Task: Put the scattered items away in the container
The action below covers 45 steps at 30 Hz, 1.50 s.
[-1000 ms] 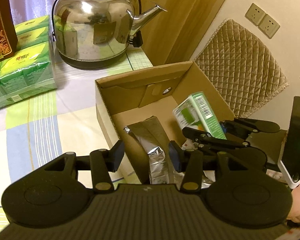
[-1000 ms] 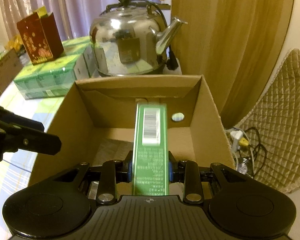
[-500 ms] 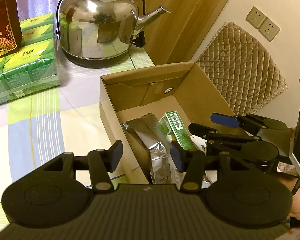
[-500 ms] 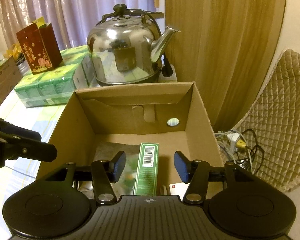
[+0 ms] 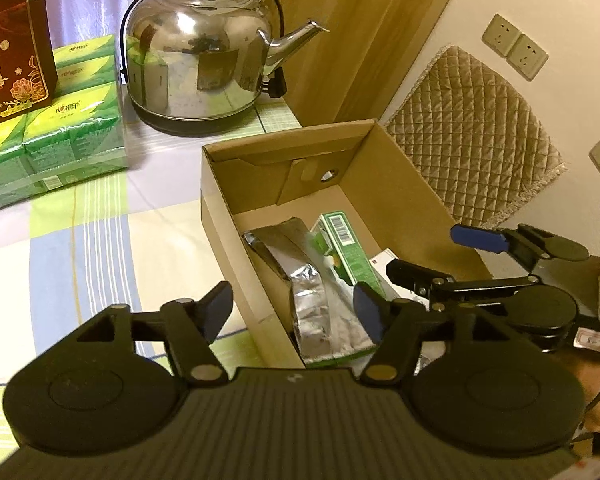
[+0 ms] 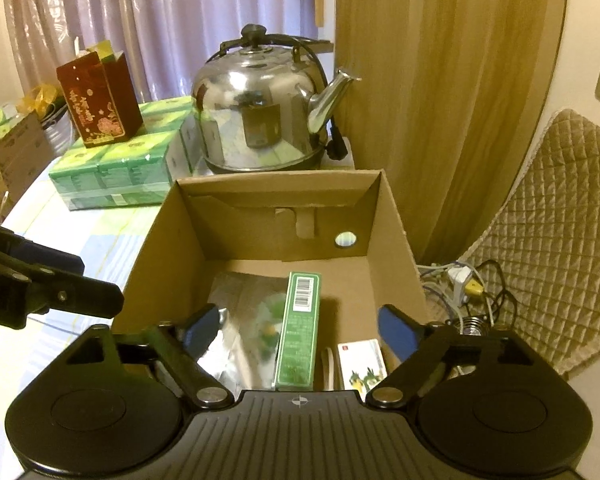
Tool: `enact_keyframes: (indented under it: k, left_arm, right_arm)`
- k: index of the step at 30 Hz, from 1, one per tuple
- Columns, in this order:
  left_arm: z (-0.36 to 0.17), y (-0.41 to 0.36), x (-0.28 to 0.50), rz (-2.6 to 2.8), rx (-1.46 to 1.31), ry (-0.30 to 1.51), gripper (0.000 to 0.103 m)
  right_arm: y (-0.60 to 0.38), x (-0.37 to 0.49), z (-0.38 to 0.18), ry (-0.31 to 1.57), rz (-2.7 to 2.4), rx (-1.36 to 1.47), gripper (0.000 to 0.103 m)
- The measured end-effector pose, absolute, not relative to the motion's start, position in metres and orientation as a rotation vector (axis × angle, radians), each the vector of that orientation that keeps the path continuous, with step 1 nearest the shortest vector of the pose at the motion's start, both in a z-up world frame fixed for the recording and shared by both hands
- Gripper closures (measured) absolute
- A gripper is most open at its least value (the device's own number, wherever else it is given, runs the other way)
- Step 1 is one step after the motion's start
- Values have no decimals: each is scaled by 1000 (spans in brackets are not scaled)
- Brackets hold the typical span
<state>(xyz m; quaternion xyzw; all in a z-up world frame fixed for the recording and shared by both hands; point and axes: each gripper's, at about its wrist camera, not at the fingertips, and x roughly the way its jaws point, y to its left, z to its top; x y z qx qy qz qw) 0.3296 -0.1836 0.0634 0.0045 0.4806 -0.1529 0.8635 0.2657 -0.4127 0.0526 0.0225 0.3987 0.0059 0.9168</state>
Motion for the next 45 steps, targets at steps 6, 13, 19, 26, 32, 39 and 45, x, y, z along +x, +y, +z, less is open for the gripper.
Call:
enact_keyframes:
  k: [6, 13, 19, 26, 32, 39, 45]
  left_arm:
    - [71, -186, 306, -300, 15, 976, 23]
    - [82, -185, 269, -260, 33, 915, 1]
    - [87, -192, 231, -257, 59, 868, 1]
    - [93, -199, 191, -259, 49, 828, 1]
    - [99, -203, 157, -251, 51, 810, 1]
    - [112, -206, 119, -223, 61, 756, 1]
    - [116, -206, 94, -209, 61, 714, 1]
  right_arm:
    - [-411, 242, 68, 811, 6, 28, 9]
    - [-411, 211, 83, 795, -13, 34, 2]
    - [-409, 183, 94, 785, -25, 54, 2]
    - [-406, 146, 102, 785, -33, 62, 2]
    - [-407, 112, 108, 774, -52, 98, 2]
    - [-400, 73, 124, 754, -84, 97, 2]
    - [-394, 45, 137, 711, -92, 81, 2]
